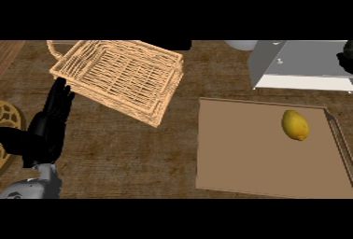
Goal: Pick the squash from the tray and place it in the tiered shelf
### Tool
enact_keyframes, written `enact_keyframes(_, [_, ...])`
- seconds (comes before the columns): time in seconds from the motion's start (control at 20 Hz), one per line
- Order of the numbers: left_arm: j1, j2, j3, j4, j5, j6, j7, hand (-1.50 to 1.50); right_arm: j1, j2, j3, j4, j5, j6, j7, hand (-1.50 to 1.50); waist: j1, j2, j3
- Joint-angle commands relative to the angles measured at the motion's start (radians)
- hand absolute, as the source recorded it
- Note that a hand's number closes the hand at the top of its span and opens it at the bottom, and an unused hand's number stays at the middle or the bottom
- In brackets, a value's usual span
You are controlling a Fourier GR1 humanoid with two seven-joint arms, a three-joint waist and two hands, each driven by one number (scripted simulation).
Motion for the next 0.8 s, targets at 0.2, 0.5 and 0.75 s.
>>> enact_keyframes(0.2, [-0.012,0.012,0.017,0.015,0.01,-0.031,0.004,0.0,-0.207,-0.056,-0.001,0.424,0.024,-0.184,-0.179,1.5,0.01,0.003,0.0])
enact_keyframes(0.5, [0.021,0.003,0.025,-0.008,0.019,-0.033,0.0,0.0,-0.17,-0.065,-0.078,0.5,-0.048,-0.249,-0.272,1.5,0.004,0.002,0.001])
enact_keyframes(0.75, [0.055,-0.032,-0.027,-0.043,-0.026,-0.013,-0.031,0.0,-0.254,-0.057,-0.081,0.698,-0.06,-0.245,-0.299,-1.5,0.022,0.006,0.001])
